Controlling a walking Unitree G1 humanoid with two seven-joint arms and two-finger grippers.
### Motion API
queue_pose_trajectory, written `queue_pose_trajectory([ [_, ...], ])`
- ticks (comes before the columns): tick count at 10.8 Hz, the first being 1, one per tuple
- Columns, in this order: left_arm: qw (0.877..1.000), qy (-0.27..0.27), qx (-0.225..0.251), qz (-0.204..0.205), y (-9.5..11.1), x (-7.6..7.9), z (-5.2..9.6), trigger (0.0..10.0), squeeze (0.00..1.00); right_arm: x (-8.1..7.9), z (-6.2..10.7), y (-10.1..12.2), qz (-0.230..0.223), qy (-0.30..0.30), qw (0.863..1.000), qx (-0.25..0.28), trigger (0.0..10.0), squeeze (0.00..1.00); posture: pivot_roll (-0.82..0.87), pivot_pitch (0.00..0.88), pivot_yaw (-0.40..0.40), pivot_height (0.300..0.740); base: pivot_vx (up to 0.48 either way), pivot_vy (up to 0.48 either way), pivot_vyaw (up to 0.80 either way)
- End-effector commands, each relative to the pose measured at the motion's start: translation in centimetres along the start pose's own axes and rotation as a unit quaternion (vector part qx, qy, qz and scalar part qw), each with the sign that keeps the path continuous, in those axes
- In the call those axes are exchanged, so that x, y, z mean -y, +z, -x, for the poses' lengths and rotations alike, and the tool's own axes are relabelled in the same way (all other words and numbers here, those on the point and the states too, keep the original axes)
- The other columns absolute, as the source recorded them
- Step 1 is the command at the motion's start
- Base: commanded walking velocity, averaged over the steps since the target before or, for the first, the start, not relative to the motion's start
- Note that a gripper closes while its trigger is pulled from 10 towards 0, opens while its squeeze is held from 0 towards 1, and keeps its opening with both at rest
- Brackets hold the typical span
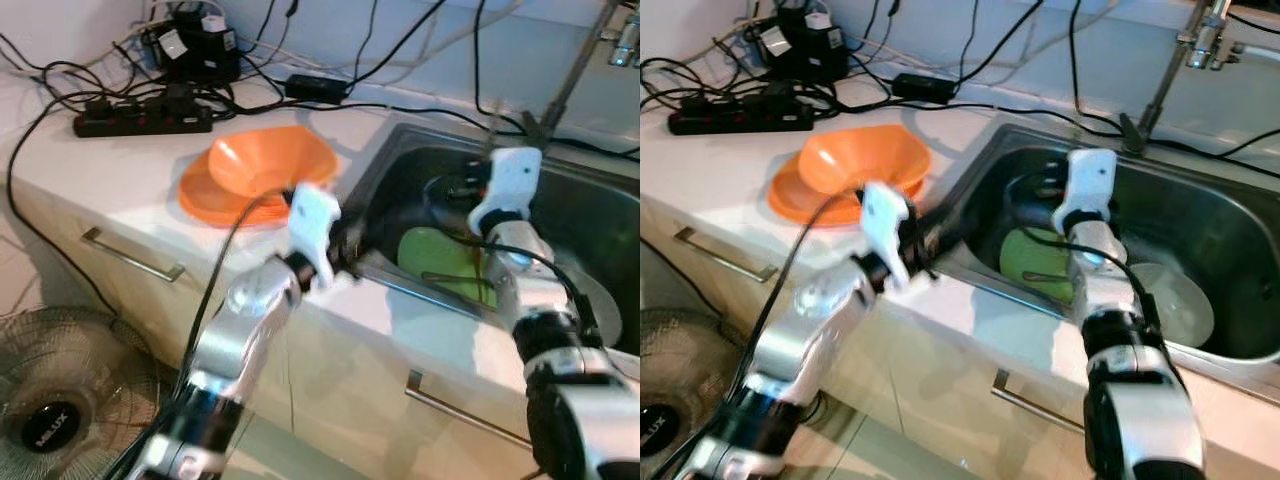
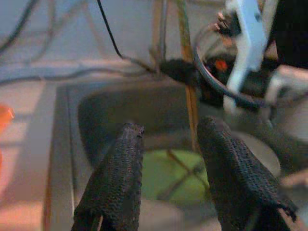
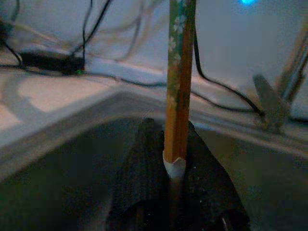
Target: Kitchen organization
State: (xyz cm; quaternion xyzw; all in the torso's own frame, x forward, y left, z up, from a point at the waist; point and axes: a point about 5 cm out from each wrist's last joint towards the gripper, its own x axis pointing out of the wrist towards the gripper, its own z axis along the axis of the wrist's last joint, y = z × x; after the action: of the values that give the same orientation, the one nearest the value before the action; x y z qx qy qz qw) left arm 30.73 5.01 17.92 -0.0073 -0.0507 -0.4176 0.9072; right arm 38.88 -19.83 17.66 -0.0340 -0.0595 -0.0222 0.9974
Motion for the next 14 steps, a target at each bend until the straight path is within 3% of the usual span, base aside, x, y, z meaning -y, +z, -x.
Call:
queue_pose_trajectory([
  [1,1.0,-0.015,-0.002,-0.011,0.2,0.5,-0.1,10.0,0.0,0.4,-0.1,0.0,-0.002,-0.01,1.0,-0.001,10.0,0.0,0.12,0.032,-0.009,0.74,0.0,0.0,0.0],
  [3,0.998,-0.027,-0.055,-0.013,-1.6,0.8,0.6,10.0,0.0,0.6,0.2,-2.0,0.01,-0.023,0.998,-0.049,10.0,0.0,0.13,0.022,-0.019,0.74,0.0,0.0,0.0],
  [4,0.998,-0.029,-0.056,-0.01,-1.7,1.0,0.7,10.0,0.0,0.7,0.4,-2.5,0.009,-0.026,0.998,-0.059,10.0,0.0,0.14,0.02,-0.02,0.74,0.0,0.0,0.0],
  [5,0.998,-0.028,-0.058,-0.01,-1.8,1.1,0.7,10.0,0.0,0.8,0.5,-3.0,0.011,-0.027,0.997,-0.072,10.0,0.08,0.14,0.018,-0.021,0.74,0.0,0.0,0.0],
  [6,0.998,-0.03,-0.059,-0.01,-1.8,1.2,0.7,10.0,0.0,0.8,0.6,-3.3,0.012,-0.028,0.997,-0.077,10.0,0.56,0.14,0.017,-0.021,0.74,0.0,0.0,0.0],
  [8,0.998,-0.03,-0.059,-0.01,-1.7,1.2,0.7,10.0,0.0,0.7,0.7,-3.5,0.012,-0.028,0.996,-0.081,10.0,0.69,0.14,0.02,-0.018,0.74,0.0,0.0,0.0],
  [9,0.998,-0.03,-0.06,-0.009,-1.7,1.2,0.8,10.0,0.0,0.7,0.7,-3.5,0.011,-0.028,0.996,-0.08,10.0,0.88,0.14,0.021,-0.018,0.74,0.0,0.0,0.0],
  [11,0.998,-0.03,-0.06,-0.009,-1.7,1.2,0.7,10.0,0.0,0.6,0.6,-3.5,0.012,-0.025,0.996,-0.079,10.0,0.84,0.14,0.026,-0.018,0.74,0.0,0.0,0.0],
  [12,0.998,-0.028,-0.06,-0.009,-1.6,1.2,0.7,10.0,0.0,0.5,0.6,-3.4,0.013,-0.024,0.997,-0.076,10.0,0.0,0.14,0.026,-0.018,0.74,0.0,0.0,0.0],
  [14,0.999,-0.008,-0.046,-0.015,-1.3,0.9,0.5,10.0,0.0,0.4,-0.1,-1.4,0.004,-0.023,0.999,-0.026,10.0,0.0,0.13,0.039,-0.016,0.74,0.0,0.0,0.0],
])
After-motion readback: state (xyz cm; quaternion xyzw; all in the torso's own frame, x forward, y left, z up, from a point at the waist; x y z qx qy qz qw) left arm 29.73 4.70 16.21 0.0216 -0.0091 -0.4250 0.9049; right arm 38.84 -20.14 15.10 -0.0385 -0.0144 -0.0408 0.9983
